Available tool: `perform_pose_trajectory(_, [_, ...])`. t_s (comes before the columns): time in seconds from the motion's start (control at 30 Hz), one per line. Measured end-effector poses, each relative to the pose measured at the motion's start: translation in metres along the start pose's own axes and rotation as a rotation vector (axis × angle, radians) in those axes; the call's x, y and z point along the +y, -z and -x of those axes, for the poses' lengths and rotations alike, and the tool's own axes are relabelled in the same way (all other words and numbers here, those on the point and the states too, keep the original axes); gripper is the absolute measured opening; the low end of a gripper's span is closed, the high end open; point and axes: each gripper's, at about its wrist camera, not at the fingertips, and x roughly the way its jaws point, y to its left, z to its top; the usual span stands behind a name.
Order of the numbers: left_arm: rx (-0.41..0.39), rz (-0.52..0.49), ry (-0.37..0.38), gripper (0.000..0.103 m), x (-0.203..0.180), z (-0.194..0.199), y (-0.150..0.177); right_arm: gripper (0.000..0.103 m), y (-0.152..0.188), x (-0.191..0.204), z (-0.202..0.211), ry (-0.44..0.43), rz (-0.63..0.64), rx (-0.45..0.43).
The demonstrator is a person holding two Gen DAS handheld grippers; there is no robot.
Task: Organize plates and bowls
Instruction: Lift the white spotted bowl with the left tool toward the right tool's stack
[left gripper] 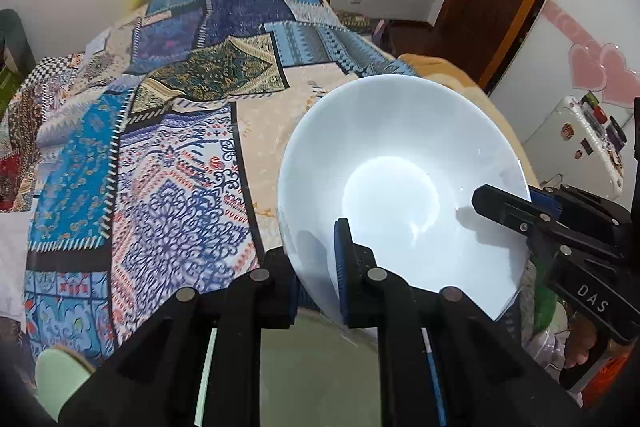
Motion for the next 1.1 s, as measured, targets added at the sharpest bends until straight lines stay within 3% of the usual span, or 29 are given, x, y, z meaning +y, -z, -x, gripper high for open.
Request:
perform_pose_trajectory(0.43, [-0.080,0.039,-0.012,0.015,0.020,0.062,0.038,0.019,0.009,0.054,0.007,-0.027,0.055,-0.022])
perform_pose_trajectory(1.1, [-0.145,0.188,-0.068,0.015,0.118,0.132,0.111,0.019,0.027,0.157,-0.020,-0.147,0.177,0.001])
